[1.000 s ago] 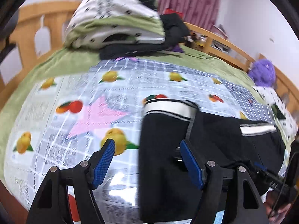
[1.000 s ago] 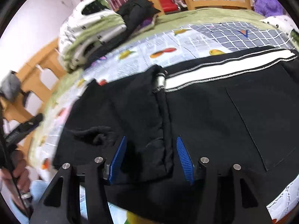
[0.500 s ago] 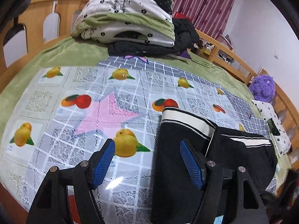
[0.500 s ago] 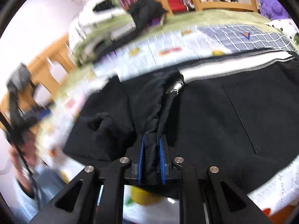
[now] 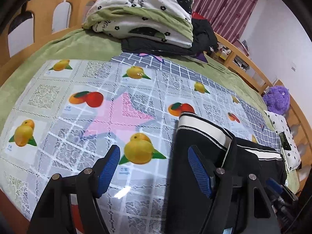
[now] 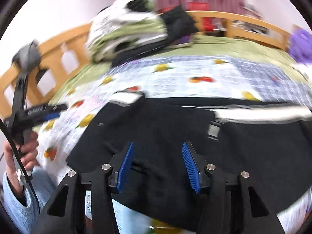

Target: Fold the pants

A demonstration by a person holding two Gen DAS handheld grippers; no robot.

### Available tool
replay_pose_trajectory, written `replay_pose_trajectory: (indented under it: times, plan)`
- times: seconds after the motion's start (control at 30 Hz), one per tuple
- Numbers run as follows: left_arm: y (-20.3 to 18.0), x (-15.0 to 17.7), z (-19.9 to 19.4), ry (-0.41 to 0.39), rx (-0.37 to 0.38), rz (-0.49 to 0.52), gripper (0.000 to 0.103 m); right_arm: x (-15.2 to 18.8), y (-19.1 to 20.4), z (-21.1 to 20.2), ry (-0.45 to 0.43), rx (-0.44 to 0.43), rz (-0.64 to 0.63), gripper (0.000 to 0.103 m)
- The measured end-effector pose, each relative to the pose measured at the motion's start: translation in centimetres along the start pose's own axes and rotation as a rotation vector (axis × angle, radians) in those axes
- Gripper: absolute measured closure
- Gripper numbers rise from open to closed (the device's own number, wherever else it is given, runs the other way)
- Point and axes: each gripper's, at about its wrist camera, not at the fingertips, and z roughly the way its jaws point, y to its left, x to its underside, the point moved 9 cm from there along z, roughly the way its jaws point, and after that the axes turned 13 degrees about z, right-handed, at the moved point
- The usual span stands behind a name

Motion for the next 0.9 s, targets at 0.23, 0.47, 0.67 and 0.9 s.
replay_pose_trajectory:
  times: [0.23,0.47,0.67,0.9]
  plan:
    - [2.8,-0.3,-0.1,-0.012,-0.004,-0.076,0.033,5.0,5.3,8.4,0.159,0.103,-0.274,0.071]
    - [3.2,-0.1,0.1,-0.001,0.043,-0.099,0.033,0.6,4.0,4.2,0.005,0.072,-0.134,0.096]
    - [2.4,0.2,0.5,0.016,0.038,-0.068,0.033,-5.1,-7.4,2.5,-0.050,0.189,0.184,0.084]
    - [0.7,0.5,0.9,0.028,-0.005,0.002,0.033,-1.6,-12.5,1.4,-0.016,0.130,0.334,0.049]
